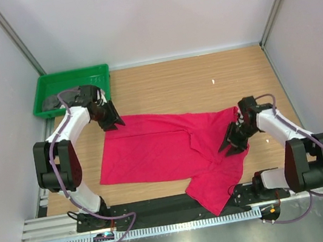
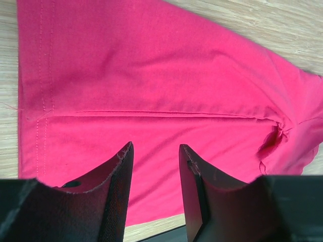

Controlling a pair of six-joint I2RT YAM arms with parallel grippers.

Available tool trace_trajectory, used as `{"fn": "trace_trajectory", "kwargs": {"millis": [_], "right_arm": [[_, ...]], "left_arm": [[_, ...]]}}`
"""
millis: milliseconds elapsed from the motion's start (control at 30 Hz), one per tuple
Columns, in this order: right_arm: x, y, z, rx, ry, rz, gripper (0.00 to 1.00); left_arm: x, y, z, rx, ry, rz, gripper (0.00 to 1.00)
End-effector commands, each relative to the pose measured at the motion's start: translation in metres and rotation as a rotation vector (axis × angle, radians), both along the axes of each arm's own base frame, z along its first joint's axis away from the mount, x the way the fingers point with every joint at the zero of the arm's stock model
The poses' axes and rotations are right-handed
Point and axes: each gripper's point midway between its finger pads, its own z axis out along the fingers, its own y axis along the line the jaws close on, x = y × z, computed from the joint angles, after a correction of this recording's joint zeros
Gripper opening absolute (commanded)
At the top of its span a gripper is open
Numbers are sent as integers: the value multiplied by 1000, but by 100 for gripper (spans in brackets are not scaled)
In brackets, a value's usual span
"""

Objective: Fold and stack the t-shirts
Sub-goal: Fold the tshirt

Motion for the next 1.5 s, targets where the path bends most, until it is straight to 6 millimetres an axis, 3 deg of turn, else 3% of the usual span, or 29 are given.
{"fn": "trace_trajectory", "kwargs": {"millis": [0, 100, 200, 433, 667, 933, 1033, 1067, 1100, 1467], "right_arm": [[72, -38, 30, -76, -212, -109, 43], [117, -74, 44, -196, -314, -146, 49], [152, -93, 49, -233, -358, -175, 49], [199, -116, 37, -249, -372, -207, 49], [220, -122, 18, -254, -351, -207, 49], [228, -128, 3, -275, -337, -207, 47], [230, -137, -7, -328, -338, -194, 33], [230, -139, -12, -340, -333, -188, 18], [234, -141, -14, -351, -350, -183, 13], [239, -171, -21, -515, -400, -180, 7]], "left_arm": [[1, 10, 6, 8, -18, 4, 43], [4, 12, 3, 9, -11, 1, 43], [2, 13, 0, 12, 12, -9, 42], [-6, 28, -12, 62, 46, 1, 44], [-9, 43, -25, 79, 86, 22, 44], [-6, 43, -53, 60, 142, 28, 43], [-6, 46, -66, 66, 173, 41, 41], [-5, 50, -68, 77, 175, 51, 41], [-5, 51, -72, 78, 180, 57, 40], [-15, 78, -102, 101, 257, 117, 39]]}}
